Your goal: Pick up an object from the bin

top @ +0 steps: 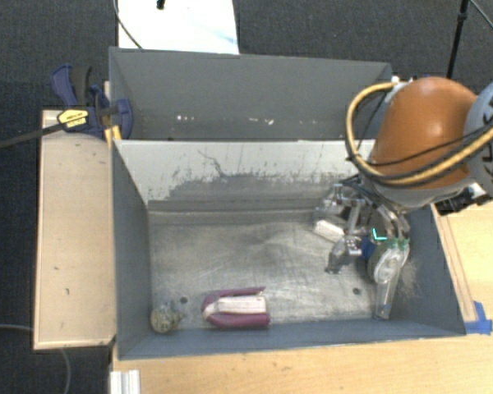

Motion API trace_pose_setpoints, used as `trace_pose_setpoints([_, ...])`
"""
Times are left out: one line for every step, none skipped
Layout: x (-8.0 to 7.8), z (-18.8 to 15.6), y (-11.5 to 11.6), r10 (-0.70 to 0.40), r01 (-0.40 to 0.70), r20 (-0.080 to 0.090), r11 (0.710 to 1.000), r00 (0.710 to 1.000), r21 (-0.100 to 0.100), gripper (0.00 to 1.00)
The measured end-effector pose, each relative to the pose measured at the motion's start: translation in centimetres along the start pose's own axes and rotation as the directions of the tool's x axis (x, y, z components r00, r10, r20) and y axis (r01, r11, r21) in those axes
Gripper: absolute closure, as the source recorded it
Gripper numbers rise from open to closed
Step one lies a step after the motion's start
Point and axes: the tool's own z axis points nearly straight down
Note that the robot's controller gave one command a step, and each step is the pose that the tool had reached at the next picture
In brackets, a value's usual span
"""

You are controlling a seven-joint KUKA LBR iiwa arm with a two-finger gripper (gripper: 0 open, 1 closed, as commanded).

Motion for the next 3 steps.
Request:
trace_pose_setpoints([-1.8, 9.0, -1.9, 0.137, -0.137, 0.001, 0.991, 0.991, 0.0, 0.0])
trace_pose_setpoints([2.3, 8.6, 6.1, 0.192, -0.192, 0.003, 0.981, 0.981, -0.004, 0.0])
trace_pose_setpoints([4.1, 11.7, 10.6, 0.106, -0.106, 0.019, 0.994, 0.994, -0.001, 0.0])
